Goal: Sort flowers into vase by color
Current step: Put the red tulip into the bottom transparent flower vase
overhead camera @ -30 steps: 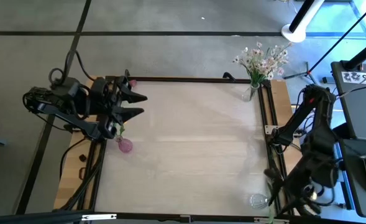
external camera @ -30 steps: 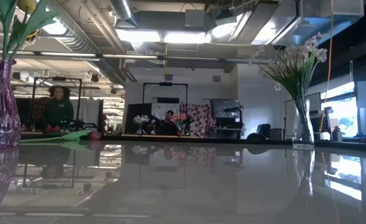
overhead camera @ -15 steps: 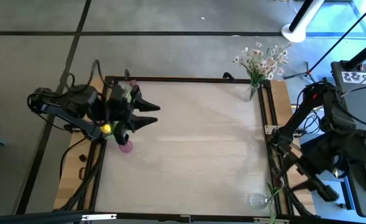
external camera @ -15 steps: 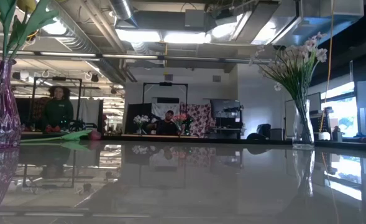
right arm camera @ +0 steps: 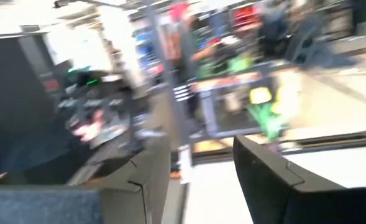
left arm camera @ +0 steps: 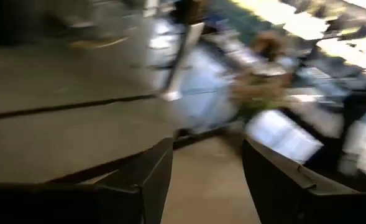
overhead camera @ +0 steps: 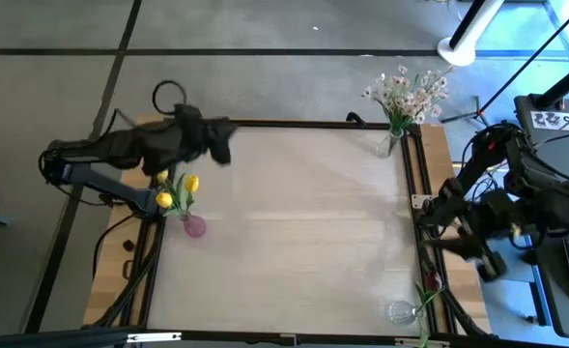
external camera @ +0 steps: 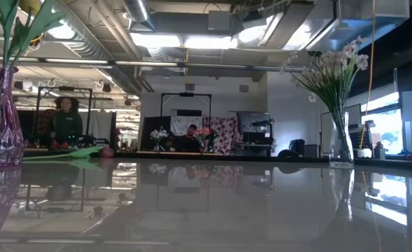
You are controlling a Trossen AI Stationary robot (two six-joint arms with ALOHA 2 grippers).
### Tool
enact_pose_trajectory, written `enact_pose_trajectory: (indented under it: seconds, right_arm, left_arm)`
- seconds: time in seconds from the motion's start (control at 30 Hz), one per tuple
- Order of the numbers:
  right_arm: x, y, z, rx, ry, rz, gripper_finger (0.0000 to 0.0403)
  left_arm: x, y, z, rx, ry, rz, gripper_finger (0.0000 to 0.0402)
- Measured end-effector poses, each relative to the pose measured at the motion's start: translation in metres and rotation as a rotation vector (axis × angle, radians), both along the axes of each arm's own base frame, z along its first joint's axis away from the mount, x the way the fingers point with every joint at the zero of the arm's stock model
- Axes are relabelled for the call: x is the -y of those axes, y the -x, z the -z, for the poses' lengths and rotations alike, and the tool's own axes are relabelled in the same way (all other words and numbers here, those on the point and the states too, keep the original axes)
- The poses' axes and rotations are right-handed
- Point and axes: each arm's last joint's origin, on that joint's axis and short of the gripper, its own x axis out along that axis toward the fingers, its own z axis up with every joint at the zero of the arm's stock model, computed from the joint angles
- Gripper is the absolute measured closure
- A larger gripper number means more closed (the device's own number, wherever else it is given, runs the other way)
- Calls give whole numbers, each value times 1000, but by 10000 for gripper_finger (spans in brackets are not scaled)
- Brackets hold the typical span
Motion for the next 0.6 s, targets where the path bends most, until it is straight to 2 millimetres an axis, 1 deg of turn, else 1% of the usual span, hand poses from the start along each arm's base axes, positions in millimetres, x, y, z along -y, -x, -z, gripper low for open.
enact_pose_trajectory:
  seconds: [0.1,0.23,0.3,0.37,0.43,0.5,0.6]
  right_arm:
    - [12,-6,-2,9,3,85,228]
    - [30,-14,-4,16,-1,104,228]
    - [39,-19,-4,8,15,106,228]
    - [47,-24,-1,-9,60,123,228]
    - [56,-30,0,-20,101,141,228]
    - [65,-36,1,-29,137,152,228]
    - [78,-45,2,-33,178,136,226]
  left_arm:
    - [-33,11,16,-97,100,-176,214]
    - [-81,30,33,-203,247,-388,214]
    - [-103,39,42,-262,325,-463,214]
    - [-122,46,51,-318,399,-511,214]
    - [-139,48,60,-387,456,-509,214]
    - [-155,47,71,-441,512,-506,214]
    - [-179,45,91,-522,586,-554,214]
